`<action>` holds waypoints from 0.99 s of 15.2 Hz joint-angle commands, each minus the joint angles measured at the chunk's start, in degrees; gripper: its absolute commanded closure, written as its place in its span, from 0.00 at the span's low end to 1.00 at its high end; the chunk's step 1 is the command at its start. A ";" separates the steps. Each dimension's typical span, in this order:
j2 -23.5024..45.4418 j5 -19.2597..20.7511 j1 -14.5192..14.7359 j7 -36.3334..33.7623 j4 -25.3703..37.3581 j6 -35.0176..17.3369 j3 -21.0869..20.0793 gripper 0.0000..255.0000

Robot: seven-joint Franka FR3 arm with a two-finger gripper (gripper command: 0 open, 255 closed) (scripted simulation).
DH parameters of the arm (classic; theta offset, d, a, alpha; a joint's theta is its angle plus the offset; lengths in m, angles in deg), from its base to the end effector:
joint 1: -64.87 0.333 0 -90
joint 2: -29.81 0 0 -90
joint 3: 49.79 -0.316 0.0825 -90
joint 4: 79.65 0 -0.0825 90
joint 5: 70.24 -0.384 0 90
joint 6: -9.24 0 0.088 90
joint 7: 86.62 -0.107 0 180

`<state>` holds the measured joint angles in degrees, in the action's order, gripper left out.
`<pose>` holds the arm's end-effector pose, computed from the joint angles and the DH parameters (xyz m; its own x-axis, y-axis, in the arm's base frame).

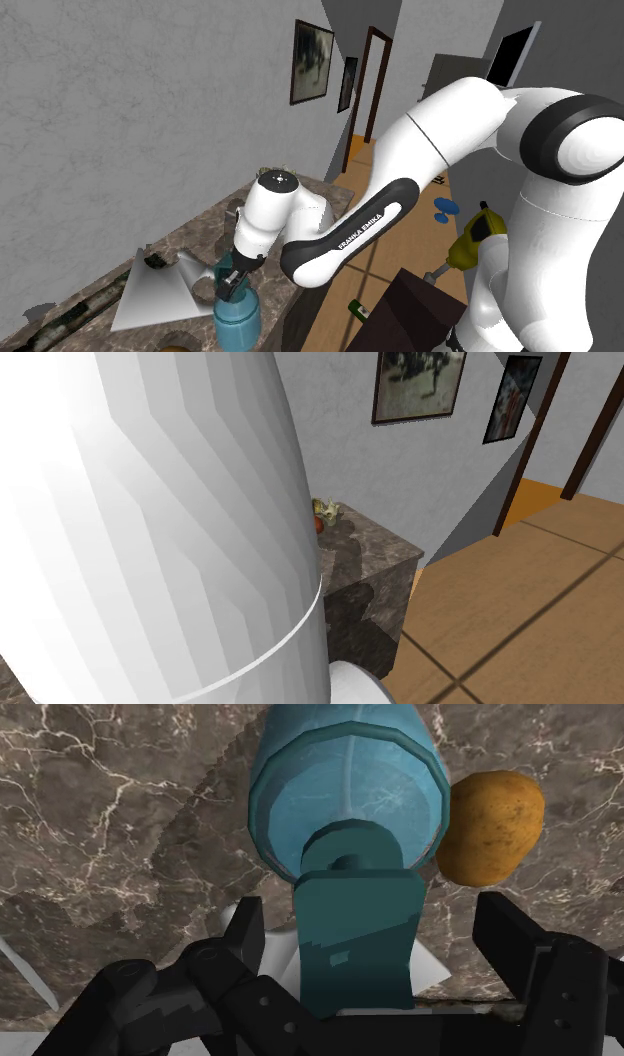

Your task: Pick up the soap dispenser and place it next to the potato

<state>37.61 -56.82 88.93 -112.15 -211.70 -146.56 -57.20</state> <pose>0.4637 0.2933 0.3160 0.9125 0.2836 0.2950 0.2949 -0.9555 0.0063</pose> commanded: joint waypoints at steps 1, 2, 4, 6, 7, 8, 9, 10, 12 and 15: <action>-0.01 0.00 0.00 0.00 0.01 0.00 0.00 0.00; -0.01 0.00 0.00 -0.01 0.01 0.00 0.00 0.00; -1.94 -1.04 -0.13 0.78 -0.41 1.47 -0.35 0.00; -5.73 -3.00 -0.19 2.19 -0.95 4.61 -0.89 0.00; -7.18 -3.71 -0.15 2.70 -1.07 5.89 -1.02 0.00; -7.18 -3.71 -0.13 2.70 -1.07 5.89 -0.99 0.00; -7.18 -3.71 -0.12 2.70 -1.07 5.89 -0.98 0.00; -7.18 -3.71 -0.11 2.70 -1.08 5.89 -0.98 0.00; -7.18 -3.71 -0.11 2.70 -1.07 5.89 -0.98 0.00; -7.18 -3.71 -0.11 2.70 -1.07 5.89 -0.98 0.00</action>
